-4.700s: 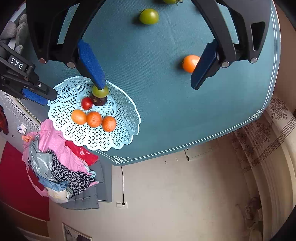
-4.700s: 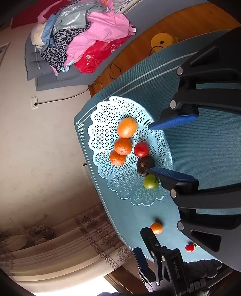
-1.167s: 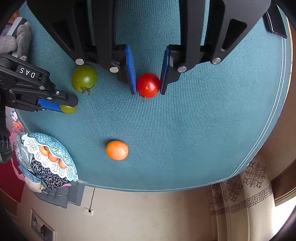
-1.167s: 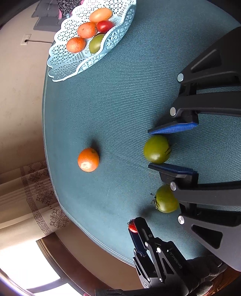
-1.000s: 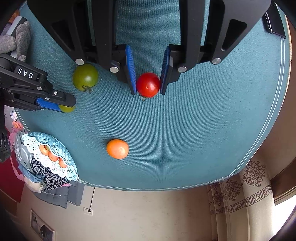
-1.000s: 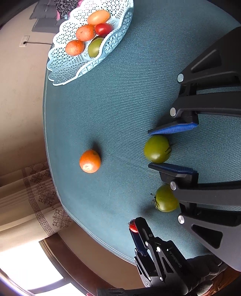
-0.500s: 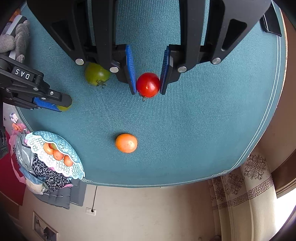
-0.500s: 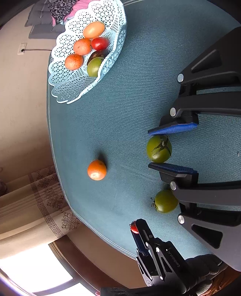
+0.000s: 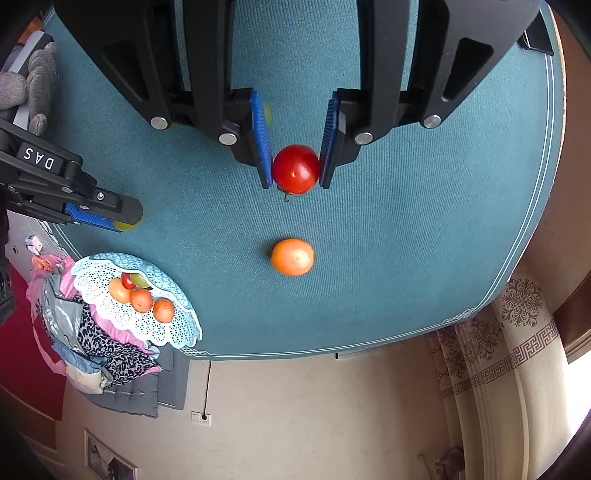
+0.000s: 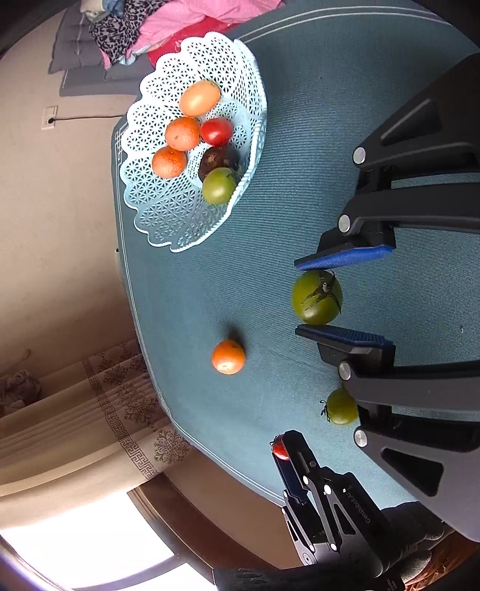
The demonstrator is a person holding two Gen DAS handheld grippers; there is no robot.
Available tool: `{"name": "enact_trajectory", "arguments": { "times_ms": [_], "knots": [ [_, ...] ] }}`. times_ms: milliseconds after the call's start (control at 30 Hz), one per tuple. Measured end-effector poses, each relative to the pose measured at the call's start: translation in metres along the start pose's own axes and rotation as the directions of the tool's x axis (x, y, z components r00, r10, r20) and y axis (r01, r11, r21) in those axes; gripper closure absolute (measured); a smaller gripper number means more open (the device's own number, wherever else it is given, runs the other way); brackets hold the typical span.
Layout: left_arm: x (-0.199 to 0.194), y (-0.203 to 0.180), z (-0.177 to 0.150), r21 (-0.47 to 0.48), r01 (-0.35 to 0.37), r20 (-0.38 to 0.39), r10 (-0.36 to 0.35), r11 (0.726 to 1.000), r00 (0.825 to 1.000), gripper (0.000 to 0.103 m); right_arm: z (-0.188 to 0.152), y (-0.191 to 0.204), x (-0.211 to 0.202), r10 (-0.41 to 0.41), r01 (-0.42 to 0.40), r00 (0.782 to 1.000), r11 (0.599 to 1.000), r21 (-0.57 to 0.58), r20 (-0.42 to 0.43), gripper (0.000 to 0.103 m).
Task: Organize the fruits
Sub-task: 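Carry both tomatoes over the basket and open both grippers to release them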
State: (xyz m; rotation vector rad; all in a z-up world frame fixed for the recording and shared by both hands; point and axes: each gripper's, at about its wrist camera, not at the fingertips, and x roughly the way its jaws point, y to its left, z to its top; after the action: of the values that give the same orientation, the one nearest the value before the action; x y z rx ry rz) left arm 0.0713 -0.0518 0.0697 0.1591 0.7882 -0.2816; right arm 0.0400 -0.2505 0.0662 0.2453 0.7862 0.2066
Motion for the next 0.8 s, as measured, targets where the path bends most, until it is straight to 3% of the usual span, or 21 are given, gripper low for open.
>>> {"name": "enact_trajectory", "arguments": {
  "times_ms": [800],
  "knots": [
    [0.004, -0.082, 0.066, 0.131, 0.095, 0.045, -0.102, 0.987, 0.994, 0.077, 0.03, -0.07, -0.052, -0.075, 0.058, 0.985, 0.992, 0.112, 0.153, 0.073]
  ]
}}
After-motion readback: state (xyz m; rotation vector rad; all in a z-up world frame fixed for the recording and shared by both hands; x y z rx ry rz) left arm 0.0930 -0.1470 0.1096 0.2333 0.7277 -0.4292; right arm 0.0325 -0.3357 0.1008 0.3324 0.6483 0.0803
